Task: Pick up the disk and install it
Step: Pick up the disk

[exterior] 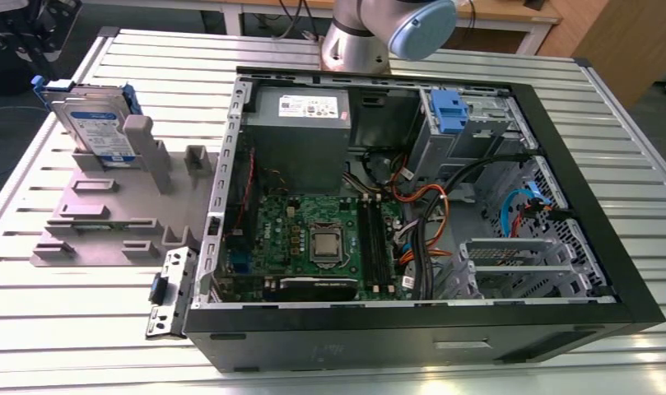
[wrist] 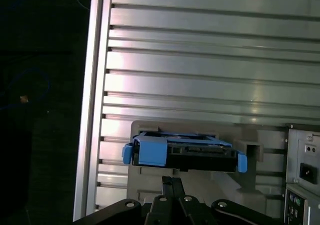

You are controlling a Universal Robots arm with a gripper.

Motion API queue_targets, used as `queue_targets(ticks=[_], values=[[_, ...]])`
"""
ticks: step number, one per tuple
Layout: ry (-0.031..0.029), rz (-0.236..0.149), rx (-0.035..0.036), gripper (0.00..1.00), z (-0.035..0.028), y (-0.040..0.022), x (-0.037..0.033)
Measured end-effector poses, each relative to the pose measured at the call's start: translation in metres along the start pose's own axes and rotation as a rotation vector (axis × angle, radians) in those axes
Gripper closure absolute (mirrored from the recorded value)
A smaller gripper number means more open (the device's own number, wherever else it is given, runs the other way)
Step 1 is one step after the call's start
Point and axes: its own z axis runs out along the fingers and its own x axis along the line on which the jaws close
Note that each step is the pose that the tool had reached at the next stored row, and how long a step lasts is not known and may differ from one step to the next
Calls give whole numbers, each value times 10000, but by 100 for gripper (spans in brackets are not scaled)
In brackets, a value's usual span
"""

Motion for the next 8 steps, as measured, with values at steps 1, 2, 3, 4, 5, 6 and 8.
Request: queue_targets(ticks=[1, 2, 3, 4, 5, 6, 8], values=[[2, -41, 1, 89, 0, 0, 0], [4, -82, 2, 89, 0, 0, 0], [6, -121, 2, 89, 0, 0, 0], [8, -161, 2, 89, 0, 0, 0], [9, -201, 2, 89, 0, 0, 0], [11, -245, 3, 89, 0, 0, 0], [14, -325, 4, 89, 0, 0, 0]])
